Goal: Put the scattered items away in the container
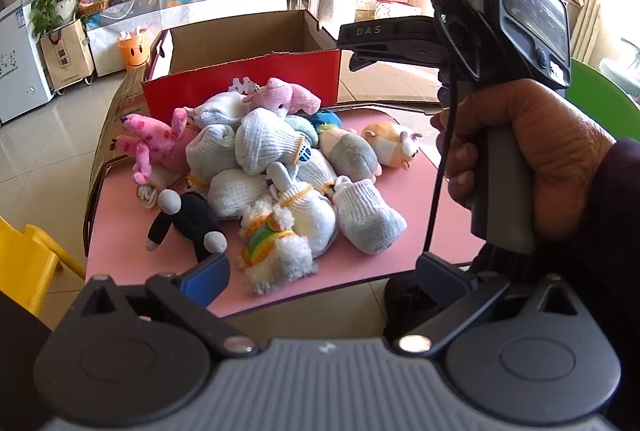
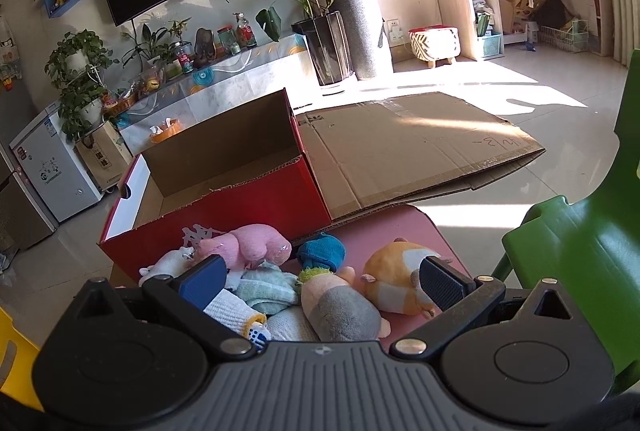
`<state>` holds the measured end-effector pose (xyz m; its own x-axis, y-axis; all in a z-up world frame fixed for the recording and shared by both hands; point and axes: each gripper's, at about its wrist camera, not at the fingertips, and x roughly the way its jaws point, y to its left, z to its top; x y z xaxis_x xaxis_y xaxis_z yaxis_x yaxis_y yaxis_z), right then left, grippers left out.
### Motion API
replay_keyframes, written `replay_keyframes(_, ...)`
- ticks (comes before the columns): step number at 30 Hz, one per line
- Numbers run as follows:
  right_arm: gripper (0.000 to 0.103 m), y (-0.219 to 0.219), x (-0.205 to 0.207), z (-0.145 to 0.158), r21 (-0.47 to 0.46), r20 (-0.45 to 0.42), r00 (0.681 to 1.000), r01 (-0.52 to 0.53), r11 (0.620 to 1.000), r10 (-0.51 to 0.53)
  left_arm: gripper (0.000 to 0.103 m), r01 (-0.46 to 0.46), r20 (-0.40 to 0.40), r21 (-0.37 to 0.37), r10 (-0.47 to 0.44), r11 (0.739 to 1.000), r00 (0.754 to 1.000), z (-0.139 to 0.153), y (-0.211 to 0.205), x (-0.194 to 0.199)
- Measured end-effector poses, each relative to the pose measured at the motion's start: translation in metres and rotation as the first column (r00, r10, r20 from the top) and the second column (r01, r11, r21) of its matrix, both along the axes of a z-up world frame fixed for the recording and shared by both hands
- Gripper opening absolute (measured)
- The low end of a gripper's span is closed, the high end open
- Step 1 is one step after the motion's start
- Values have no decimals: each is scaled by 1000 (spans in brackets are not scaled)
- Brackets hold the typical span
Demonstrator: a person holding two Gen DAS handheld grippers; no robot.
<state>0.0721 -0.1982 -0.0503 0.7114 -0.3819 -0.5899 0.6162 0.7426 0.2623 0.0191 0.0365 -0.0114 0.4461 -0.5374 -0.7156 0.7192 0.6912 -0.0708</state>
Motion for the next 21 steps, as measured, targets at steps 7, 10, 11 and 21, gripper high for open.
replay_keyframes(7, 103, -3, 0, -7, 23, -55, 998, 3, 1000, -2, 103, -74, -15, 19, 74, 997, 997, -4, 16, 13)
replay_keyframes(10, 103, -5, -4, -8, 28, -60, 998, 11, 1000, -9, 103, -106, -15, 19, 106, 994, 994, -7, 24, 21)
replay_keyframes(11, 103, -6, -6, -8, 37, -52, 999, 11, 999, -9, 103, -114, -17, 16, 115, 993, 993, -8, 26, 23)
replay_keyframes(21, 100, -14, -28, -17, 185, -20, 998, 62, 981, -59, 103, -168, -41, 25, 169, 985, 985, -24, 41, 42)
